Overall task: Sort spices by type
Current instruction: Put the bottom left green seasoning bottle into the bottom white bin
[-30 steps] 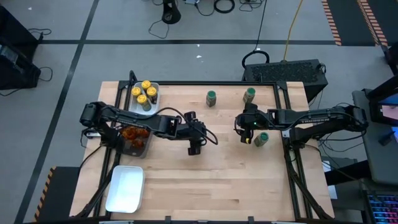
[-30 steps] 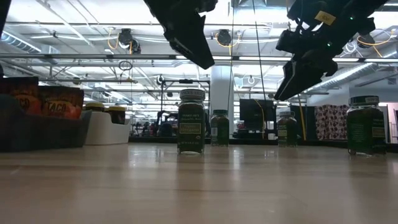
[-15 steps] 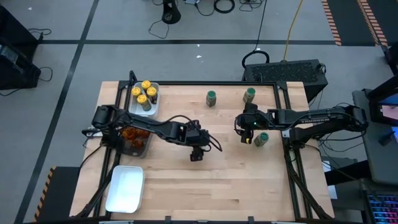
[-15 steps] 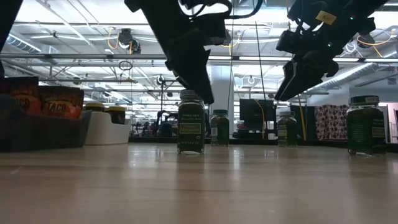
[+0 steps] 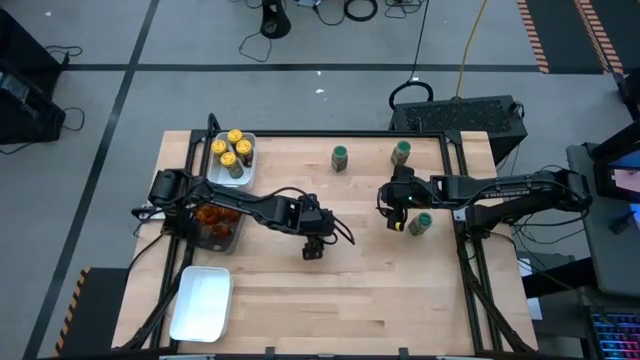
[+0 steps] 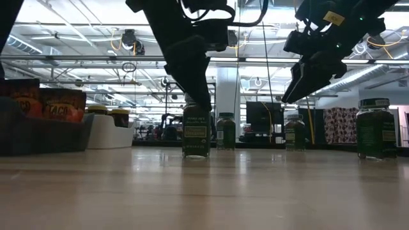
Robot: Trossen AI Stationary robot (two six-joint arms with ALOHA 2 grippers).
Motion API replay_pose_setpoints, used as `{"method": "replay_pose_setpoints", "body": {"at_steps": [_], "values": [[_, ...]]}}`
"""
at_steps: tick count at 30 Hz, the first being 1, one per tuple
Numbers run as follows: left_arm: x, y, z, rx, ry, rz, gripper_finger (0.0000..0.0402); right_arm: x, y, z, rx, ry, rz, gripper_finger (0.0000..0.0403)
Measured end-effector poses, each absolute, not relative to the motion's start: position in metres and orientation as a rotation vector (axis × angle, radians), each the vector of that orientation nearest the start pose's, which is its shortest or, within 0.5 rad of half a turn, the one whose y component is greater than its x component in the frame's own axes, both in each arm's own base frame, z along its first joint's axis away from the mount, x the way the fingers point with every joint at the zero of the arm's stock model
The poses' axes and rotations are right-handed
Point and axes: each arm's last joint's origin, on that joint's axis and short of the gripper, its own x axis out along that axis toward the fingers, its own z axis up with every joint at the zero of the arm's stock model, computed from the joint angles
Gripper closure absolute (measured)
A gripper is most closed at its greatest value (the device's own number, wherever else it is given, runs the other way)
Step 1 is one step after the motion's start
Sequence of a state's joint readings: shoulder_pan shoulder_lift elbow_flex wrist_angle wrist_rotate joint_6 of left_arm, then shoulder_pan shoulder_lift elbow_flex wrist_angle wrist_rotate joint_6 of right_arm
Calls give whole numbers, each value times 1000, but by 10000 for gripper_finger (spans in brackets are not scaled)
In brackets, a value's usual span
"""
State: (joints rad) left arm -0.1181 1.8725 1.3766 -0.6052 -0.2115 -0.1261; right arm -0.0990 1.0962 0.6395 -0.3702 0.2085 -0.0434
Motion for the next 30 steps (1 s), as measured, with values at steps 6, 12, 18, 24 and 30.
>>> {"method": "replay_pose_setpoints", "body": {"at_steps": [6,12,18,24,30], "values": [[384,-39,206,68,1078,153,107,209,-27,213,-85,836,-272,145],[384,-40,207,63,1075,153,196,209,-27,213,-85,836,-272,145],[383,-40,209,42,1103,116,196,209,-27,213,-84,837,-272,145],[374,-48,238,-45,1233,7,196,209,-27,213,-78,842,-275,145],[347,-73,275,-115,1258,-13,196,209,-27,213,-71,841,-277,145]]}}
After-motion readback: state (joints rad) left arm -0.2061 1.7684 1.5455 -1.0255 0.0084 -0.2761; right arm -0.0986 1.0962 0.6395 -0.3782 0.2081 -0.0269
